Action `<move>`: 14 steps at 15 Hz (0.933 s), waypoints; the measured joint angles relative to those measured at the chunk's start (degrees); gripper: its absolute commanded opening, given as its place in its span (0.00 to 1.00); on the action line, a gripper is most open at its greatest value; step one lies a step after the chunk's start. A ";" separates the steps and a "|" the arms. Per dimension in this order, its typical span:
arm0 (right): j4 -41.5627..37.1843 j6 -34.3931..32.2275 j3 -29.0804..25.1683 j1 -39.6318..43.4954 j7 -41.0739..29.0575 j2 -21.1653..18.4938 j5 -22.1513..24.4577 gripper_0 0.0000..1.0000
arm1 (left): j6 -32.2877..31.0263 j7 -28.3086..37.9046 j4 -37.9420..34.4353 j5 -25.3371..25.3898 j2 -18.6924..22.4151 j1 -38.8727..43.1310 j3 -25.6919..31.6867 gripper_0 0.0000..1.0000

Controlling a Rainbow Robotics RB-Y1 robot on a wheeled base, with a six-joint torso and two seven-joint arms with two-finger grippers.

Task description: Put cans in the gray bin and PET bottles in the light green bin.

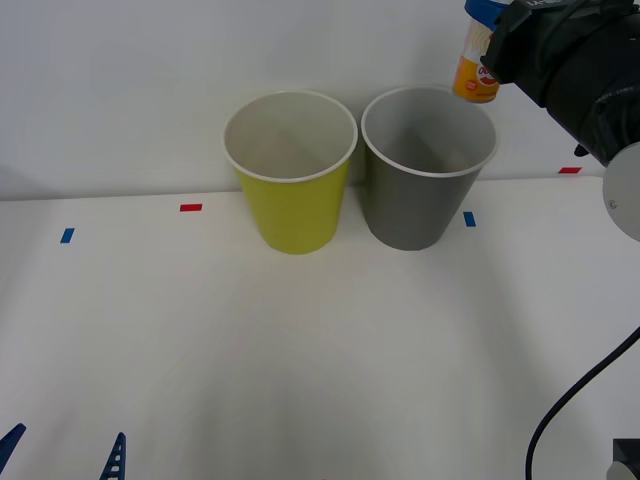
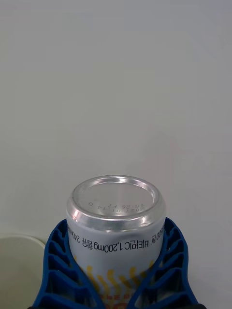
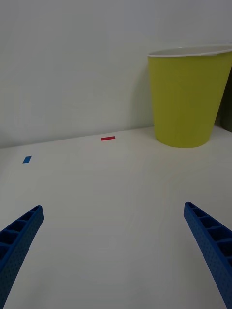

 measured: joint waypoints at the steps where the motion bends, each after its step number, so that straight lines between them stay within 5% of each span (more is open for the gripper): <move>1: 2.49 -2.27 1.29 -0.25 -0.07 -0.22 0.34 0.00 | 0.00 0.00 0.00 0.00 0.00 0.00 0.00 1.00; 5: 5.56 -4.57 2.78 -1.18 0.29 -0.78 1.25 0.00 | 0.00 0.00 0.00 0.00 0.00 0.00 0.00 1.00; 10: 11.69 -16.12 4.62 -1.88 0.56 -2.57 0.09 0.00 | 0.00 0.00 0.00 0.00 0.00 0.00 0.00 1.00; 14: 12.51 -16.40 5.14 -1.94 0.73 -3.67 -0.18 0.00 | 0.00 0.00 0.00 0.00 0.00 0.00 0.00 1.00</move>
